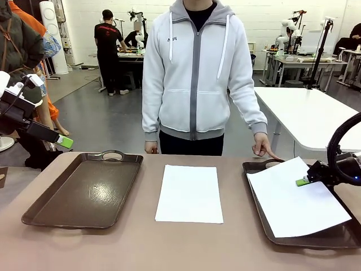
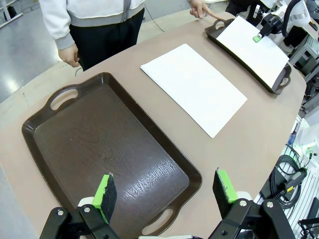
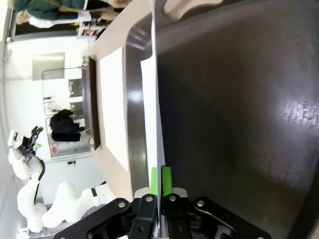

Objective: Sort the A4 documents.
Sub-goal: Place the A4 Paper in the designated Handle tray.

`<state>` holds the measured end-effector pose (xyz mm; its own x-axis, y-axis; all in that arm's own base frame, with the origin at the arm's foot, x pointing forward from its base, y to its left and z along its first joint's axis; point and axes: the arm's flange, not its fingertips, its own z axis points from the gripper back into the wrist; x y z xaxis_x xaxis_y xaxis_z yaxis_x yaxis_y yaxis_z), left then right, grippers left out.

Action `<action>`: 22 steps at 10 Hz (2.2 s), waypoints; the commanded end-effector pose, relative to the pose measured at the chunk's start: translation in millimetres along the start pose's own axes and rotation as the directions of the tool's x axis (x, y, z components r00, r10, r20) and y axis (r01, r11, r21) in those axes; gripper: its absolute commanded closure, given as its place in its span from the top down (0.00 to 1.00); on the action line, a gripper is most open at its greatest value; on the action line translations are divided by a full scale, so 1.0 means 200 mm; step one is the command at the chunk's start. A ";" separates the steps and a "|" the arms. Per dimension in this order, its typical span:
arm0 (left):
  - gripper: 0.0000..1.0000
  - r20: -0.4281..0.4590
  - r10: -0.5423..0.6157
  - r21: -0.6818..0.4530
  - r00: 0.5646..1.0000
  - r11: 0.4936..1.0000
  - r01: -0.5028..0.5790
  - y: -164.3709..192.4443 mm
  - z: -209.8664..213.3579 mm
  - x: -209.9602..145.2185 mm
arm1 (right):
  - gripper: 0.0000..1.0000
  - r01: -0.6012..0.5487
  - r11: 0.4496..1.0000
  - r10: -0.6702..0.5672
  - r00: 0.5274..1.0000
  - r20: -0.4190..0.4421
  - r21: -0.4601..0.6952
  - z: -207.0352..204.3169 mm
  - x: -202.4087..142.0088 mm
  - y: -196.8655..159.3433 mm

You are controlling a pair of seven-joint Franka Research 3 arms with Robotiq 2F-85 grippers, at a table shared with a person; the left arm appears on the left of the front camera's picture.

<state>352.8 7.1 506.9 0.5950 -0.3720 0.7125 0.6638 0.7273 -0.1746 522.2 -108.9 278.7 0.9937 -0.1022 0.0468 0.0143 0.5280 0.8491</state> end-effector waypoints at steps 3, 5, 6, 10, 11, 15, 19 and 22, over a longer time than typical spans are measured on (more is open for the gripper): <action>1.00 0.013 -0.005 -0.014 1.000 1.000 0.005 0.01 -0.01 0.00 | 0.01 0.057 0.997 -0.052 0.995 0.080 -0.051 -0.02 -0.04 0.00; 1.00 0.013 -0.005 -0.014 1.000 1.000 0.005 0.01 -0.01 0.00 | 0.01 0.058 0.996 -0.052 0.995 0.087 -0.061 -0.02 -0.03 0.01; 1.00 0.013 -0.005 -0.014 1.000 1.000 0.005 0.01 -0.01 0.00 | 0.01 0.063 0.996 -0.057 0.994 0.093 -0.067 -0.02 -0.02 0.01; 1.00 0.013 -0.005 -0.014 1.000 1.000 0.005 0.01 -0.01 0.00 | 0.04 0.079 0.993 -0.072 0.994 0.079 -0.090 -0.03 0.01 0.04; 1.00 0.013 -0.005 -0.014 1.000 1.000 0.005 0.01 -0.01 0.00 | 0.19 0.080 0.992 -0.072 0.994 0.078 -0.101 -0.02 0.01 0.05; 1.00 0.013 -0.005 -0.014 1.000 1.000 0.005 0.01 -0.01 0.00 | 0.57 0.080 0.985 -0.066 0.994 0.089 -0.156 0.00 0.01 0.08; 1.00 0.013 -0.005 -0.014 1.000 1.000 0.005 0.01 -0.01 0.00 | 0.94 0.091 0.960 -0.065 0.992 0.106 -0.265 0.09 -0.05 0.15; 1.00 0.013 -0.005 -0.014 1.000 1.000 0.005 0.01 -0.01 0.00 | 1.00 0.096 0.948 -0.070 0.993 0.098 -0.302 0.11 -0.06 0.18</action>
<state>352.8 7.1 506.9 0.5952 -0.3718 0.7125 0.6637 0.7272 -0.1750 511.0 -115.0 318.4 0.9748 -0.2151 0.0594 0.1188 0.7257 0.6776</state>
